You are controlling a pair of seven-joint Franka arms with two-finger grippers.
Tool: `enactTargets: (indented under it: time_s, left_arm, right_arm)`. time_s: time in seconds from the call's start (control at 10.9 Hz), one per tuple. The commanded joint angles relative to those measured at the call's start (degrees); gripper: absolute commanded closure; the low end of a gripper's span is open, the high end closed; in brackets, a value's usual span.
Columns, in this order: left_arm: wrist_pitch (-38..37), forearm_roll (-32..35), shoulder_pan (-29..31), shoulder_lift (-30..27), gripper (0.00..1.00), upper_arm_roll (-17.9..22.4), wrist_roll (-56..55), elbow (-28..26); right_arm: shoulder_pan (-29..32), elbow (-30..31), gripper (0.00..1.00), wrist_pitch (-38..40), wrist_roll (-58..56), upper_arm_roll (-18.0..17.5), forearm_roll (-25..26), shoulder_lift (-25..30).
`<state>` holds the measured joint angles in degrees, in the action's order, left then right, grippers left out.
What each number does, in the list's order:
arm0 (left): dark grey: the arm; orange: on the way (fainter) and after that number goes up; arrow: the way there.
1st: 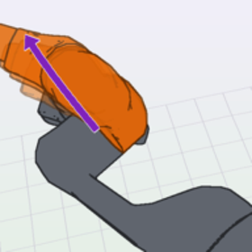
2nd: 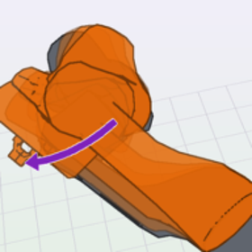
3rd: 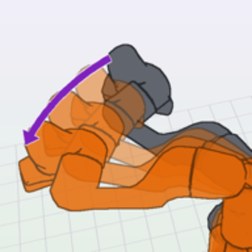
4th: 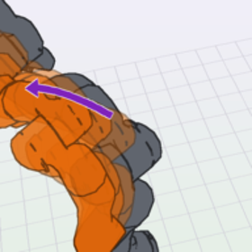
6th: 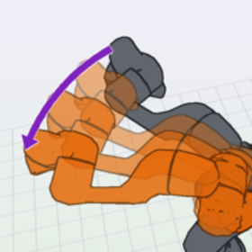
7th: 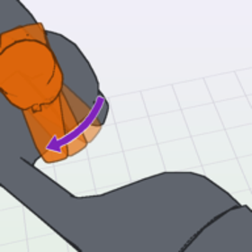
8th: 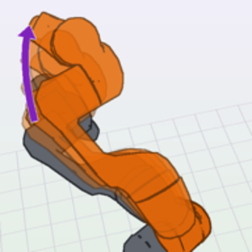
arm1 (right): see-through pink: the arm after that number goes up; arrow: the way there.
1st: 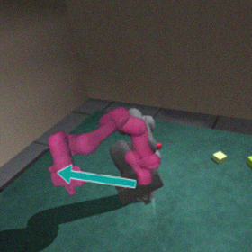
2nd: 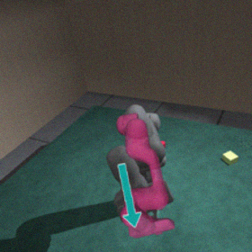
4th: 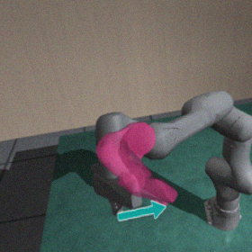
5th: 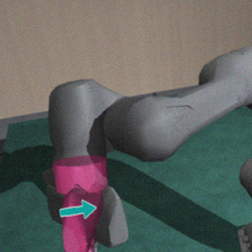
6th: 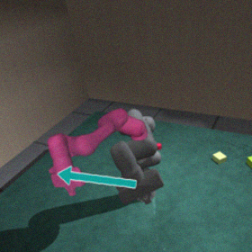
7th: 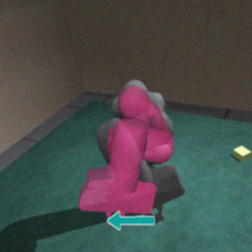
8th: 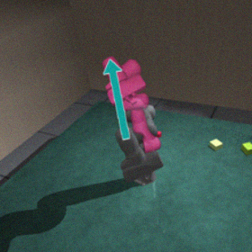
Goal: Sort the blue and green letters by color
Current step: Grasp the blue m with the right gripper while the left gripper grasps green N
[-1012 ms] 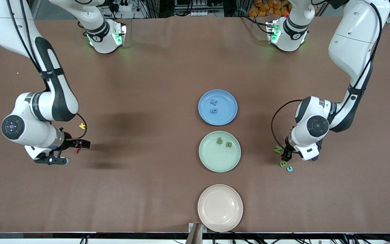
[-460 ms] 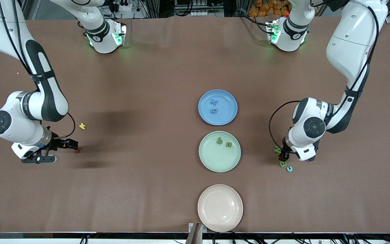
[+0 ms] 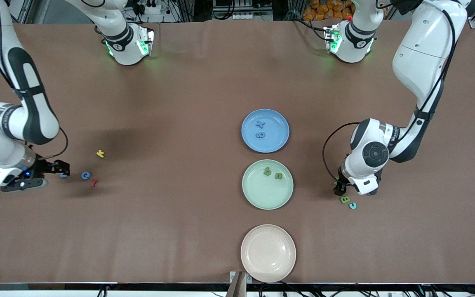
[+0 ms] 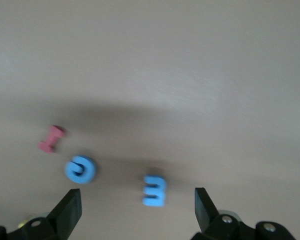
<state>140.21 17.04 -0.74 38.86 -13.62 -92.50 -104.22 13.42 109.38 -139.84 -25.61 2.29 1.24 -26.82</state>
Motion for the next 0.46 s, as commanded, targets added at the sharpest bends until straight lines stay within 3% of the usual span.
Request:
enactTargets:
  time_s: [0.0, 0.37]
  left_arm:
    - [1.9, 1.2, -0.6, 1.0, 0.00, -0.1, -2.3, 0.7]
    - [1.9, 1.3, -0.2, 1.0, 0.00, 0.0, -2.2, 0.5]
  right_arm:
    - [3.2, 2.1, 0.00, -3.3, -1.2, -0.7, 0.3, -0.2]
    - [3.5, 2.9, 0.00, -6.3, 5.0, -0.1, -0.4, -3.3]
